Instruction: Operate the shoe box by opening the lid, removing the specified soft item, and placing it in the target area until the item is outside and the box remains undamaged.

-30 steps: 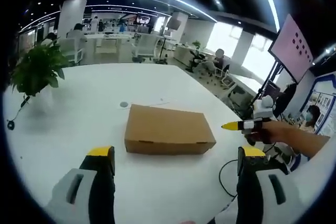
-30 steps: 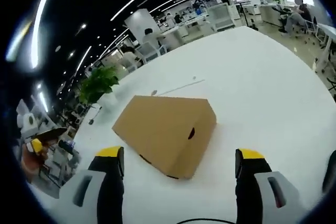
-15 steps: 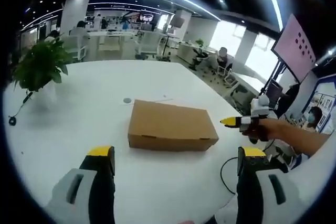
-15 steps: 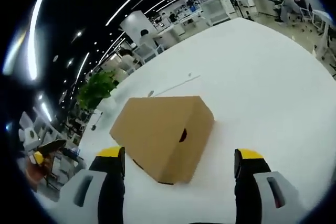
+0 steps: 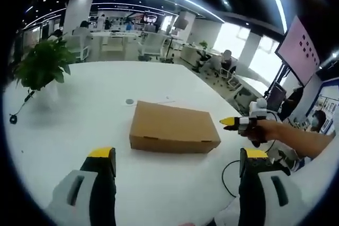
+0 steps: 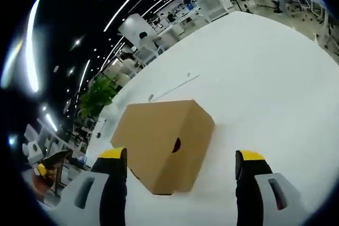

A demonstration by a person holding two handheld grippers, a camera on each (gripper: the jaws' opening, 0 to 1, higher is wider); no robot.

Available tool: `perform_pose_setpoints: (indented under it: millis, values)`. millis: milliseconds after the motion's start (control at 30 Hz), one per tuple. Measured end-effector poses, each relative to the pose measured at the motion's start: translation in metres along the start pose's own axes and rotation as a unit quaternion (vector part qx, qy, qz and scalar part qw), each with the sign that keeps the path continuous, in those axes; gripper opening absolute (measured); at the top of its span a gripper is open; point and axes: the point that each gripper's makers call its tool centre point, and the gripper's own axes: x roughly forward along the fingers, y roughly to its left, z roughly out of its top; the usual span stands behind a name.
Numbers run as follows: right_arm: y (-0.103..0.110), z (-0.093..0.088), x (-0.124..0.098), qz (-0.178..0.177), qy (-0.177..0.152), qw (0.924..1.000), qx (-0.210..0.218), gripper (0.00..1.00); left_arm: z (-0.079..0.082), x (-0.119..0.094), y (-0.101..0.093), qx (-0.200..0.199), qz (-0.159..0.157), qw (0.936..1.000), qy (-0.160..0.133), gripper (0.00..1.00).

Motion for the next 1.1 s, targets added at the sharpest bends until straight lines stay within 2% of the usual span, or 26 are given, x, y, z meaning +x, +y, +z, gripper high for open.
perform_pose_setpoints:
  millis: [367,467,567,833,1100]
  values:
    - [-0.003,-0.007,0.008,0.005,0.011,0.9998,0.013,0.84,0.001,0.001,-0.003,0.001,-0.001,1.0,0.001,0.99]
    - [-0.004,-0.009,0.015,0.02,0.011,0.9994,0.025,0.81,0.0,0.001,-0.002,0.002,-0.001,1.0,0.003,0.97]
    - [-0.003,-0.016,0.022,0.032,0.029,0.9987,0.029,0.81,0.0,0.001,-0.004,0.003,-0.002,1.0,0.004,0.97]
    - [0.0,-0.007,0.034,0.045,0.025,0.9975,0.049,0.8,0.003,0.001,-0.004,0.001,-0.001,1.0,0.0,0.98]
    - [-0.002,-0.005,0.039,0.053,0.031,0.9963,0.061,0.78,0.005,0.001,-0.003,0.003,0.001,1.0,0.001,0.98]
